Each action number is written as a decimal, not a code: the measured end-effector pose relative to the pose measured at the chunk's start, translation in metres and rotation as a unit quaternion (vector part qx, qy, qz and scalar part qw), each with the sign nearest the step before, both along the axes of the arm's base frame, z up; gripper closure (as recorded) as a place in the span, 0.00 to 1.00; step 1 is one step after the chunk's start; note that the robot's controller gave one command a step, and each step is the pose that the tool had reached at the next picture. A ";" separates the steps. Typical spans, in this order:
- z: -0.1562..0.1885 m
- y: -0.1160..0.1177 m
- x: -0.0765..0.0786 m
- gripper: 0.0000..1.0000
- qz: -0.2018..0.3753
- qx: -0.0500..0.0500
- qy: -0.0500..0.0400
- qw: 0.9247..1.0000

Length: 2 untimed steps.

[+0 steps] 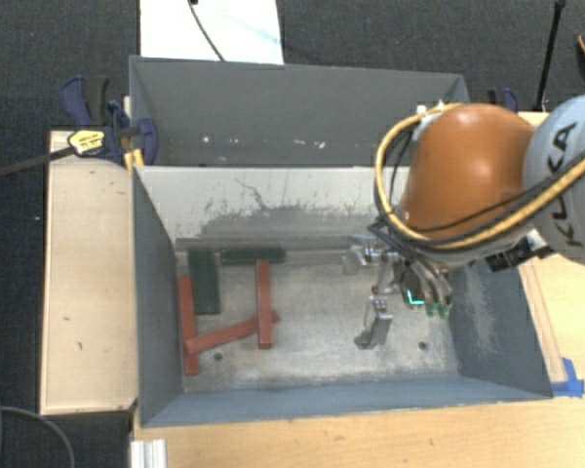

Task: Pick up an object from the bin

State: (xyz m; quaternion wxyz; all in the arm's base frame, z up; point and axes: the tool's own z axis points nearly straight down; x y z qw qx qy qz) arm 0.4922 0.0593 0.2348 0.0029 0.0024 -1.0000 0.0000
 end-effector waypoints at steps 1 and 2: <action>-0.117 -0.026 0.022 0.00 0.234 0.001 -0.002 0.972; -0.068 0.003 0.070 0.00 0.269 0.001 -0.008 0.963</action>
Offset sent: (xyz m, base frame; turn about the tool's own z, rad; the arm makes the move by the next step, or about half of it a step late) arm 0.0219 -0.0253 -0.1154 -0.4744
